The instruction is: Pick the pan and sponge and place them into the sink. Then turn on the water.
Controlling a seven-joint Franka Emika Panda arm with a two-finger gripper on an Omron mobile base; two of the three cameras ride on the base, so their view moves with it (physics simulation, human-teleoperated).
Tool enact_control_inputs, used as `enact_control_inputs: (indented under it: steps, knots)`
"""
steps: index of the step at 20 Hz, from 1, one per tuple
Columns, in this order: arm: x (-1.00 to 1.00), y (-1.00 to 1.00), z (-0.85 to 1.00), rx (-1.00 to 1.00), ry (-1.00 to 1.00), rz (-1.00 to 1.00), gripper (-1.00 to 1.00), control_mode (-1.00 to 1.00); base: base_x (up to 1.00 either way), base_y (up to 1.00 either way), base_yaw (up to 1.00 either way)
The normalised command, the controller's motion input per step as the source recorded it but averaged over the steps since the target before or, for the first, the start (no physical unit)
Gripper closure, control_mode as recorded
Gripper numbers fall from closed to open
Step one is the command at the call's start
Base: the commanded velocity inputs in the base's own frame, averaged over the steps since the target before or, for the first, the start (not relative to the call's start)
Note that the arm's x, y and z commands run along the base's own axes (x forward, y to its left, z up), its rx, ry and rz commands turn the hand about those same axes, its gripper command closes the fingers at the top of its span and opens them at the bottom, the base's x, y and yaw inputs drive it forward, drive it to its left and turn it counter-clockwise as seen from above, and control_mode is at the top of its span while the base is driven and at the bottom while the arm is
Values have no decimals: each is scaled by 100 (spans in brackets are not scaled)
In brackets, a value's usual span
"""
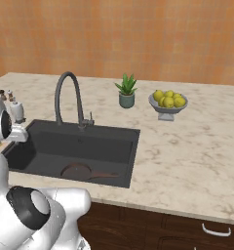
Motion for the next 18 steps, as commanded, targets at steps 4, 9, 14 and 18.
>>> enact_control_inputs:
  steps: [4, 9, 14, 18]
  knots:
    - [75, 100, -5, -6, 0, 0, -100, -100, 0, 0, 0]
    - [45, 100, 0, -5, 10, 0, -100, -100, 0, 0, 0]
    - [5, 94, -22, -1, 5, 7, -100, -100, 0, 0, 0]
    - [0, 25, -16, 0, -6, 4, -100, -100, 0, 0, 0]
